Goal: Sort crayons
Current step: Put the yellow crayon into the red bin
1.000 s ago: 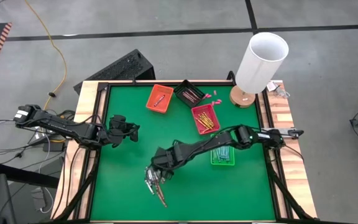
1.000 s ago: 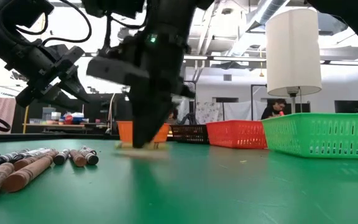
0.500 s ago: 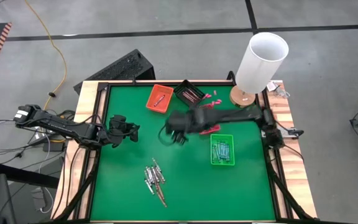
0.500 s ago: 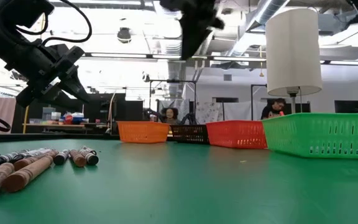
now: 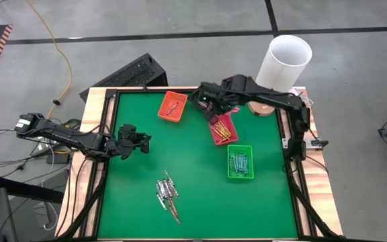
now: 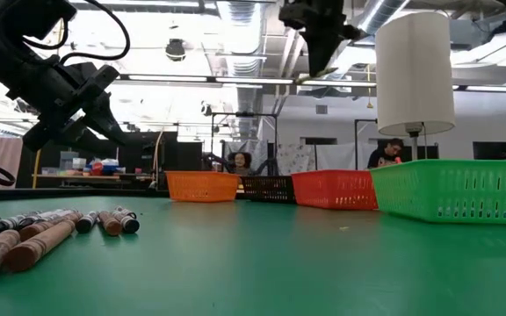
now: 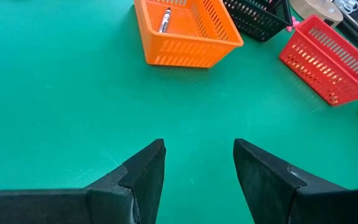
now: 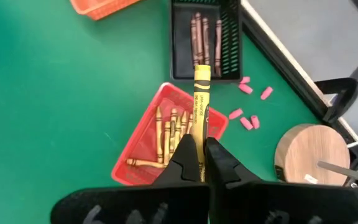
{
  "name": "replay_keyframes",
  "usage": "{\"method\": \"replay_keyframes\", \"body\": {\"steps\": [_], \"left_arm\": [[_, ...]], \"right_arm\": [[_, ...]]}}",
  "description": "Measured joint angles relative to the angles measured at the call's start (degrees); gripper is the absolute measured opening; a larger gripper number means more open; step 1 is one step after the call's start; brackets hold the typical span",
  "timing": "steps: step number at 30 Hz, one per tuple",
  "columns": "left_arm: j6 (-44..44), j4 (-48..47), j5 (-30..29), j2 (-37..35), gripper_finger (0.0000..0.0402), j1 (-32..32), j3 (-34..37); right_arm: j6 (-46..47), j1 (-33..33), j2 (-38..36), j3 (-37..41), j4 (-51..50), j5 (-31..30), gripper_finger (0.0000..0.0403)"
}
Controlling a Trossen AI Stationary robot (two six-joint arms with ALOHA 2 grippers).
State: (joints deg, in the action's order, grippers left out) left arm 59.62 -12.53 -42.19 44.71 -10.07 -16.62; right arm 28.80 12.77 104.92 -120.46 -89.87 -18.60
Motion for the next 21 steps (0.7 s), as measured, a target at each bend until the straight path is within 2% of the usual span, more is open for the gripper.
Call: {"method": "replay_keyframes", "body": {"steps": [4,7,15,18,21], "left_arm": [[-0.2,0.0,0.0,0.0,0.0180,0.0,0.0],[-0.2,0.0,0.0,0.0,0.0180,0.0,0.0],[-1.2,0.0,0.5,0.0,0.0180,0.0,0.0],[-1.5,0.0,0.2,0.0,0.0180,0.0,0.0],[-1.5,0.0,-0.3,0.0,0.0180,0.0,0.0]], "right_arm": [[-2.5,1.6,0.0,0.0,-0.1,1.3,0.0000],[-5.4,3.1,-1.1,0.1,-0.1,5.2,0.0000],[-6.3,6.5,-10.8,0.1,-0.1,12.0,0.0000],[-4.5,5.0,-14.7,0.3,0.1,11.5,0.0000],[-2.5,2.0,-18.6,5.5,3.1,9.8,0.0000]]}}
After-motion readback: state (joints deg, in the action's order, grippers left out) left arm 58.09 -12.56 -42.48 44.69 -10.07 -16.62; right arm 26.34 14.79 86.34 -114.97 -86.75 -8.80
